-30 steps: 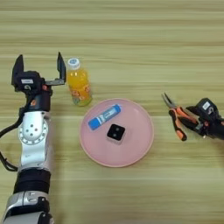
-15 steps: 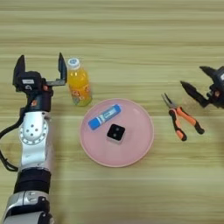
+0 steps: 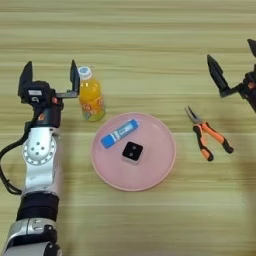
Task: Move the objects on the table
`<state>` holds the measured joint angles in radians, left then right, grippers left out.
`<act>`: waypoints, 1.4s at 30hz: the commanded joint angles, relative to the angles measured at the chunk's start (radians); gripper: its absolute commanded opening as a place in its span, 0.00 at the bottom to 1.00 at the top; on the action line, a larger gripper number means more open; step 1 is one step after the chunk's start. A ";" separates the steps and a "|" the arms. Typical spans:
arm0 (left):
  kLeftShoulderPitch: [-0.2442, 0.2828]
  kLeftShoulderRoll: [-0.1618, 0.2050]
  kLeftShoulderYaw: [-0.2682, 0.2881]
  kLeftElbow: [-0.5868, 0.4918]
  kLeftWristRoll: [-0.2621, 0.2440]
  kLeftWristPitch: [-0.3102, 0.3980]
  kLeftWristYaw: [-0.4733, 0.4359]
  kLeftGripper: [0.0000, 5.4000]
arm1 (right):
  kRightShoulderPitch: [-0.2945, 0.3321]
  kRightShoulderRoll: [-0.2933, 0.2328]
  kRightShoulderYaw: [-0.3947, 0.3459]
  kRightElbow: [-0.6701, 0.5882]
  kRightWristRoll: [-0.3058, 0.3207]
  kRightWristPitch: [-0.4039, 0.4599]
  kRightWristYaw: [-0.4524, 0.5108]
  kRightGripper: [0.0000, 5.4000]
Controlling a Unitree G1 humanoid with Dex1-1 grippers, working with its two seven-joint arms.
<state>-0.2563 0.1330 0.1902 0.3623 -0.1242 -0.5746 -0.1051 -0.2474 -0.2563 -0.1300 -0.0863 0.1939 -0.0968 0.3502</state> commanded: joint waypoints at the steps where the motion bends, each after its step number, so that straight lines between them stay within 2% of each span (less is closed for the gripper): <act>1: 0.000 0.005 -0.001 -0.015 -0.010 0.004 -0.012 1.00 | 0.002 0.038 -0.010 0.051 -0.040 -0.077 -0.068 0.99; 8: 0.006 0.005 -0.005 -0.029 -0.014 0.005 -0.030 1.00 | 0.037 0.081 0.009 0.134 -0.158 -0.232 -0.187 0.99; 15: 0.022 -0.003 -0.033 -0.067 -0.031 0.012 -0.081 1.00 | 0.041 0.091 0.020 0.223 -0.191 -0.298 -0.224 0.99; 19: 0.033 -0.008 -0.061 -0.089 -0.076 0.041 -0.142 1.00 | 0.044 0.082 0.027 0.269 -0.236 -0.330 -0.254 0.99; 23: 0.047 -0.011 -0.089 -0.105 -0.098 0.068 -0.191 1.00 | 0.041 0.079 0.033 0.299 -0.258 -0.356 -0.271 0.99; 26: 0.047 -0.016 -0.107 -0.097 -0.128 0.136 -0.231 1.00 | 0.037 0.076 0.035 0.305 -0.266 -0.367 -0.278 0.99; 30: 0.039 -0.020 -0.109 -0.072 -0.103 0.184 -0.208 1.00 | 0.039 0.073 0.047 0.301 -0.281 -0.382 -0.286 0.99; 42: 0.014 -0.017 -0.108 -0.034 -0.050 0.256 -0.143 1.00 | 0.049 0.075 0.060 0.283 -0.297 -0.405 -0.296 0.99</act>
<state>-0.2214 0.1116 0.0839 0.3123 -0.1981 -0.3497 -0.2608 -0.2062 -0.1764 -0.0749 0.2104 -0.0955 -0.4918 0.0557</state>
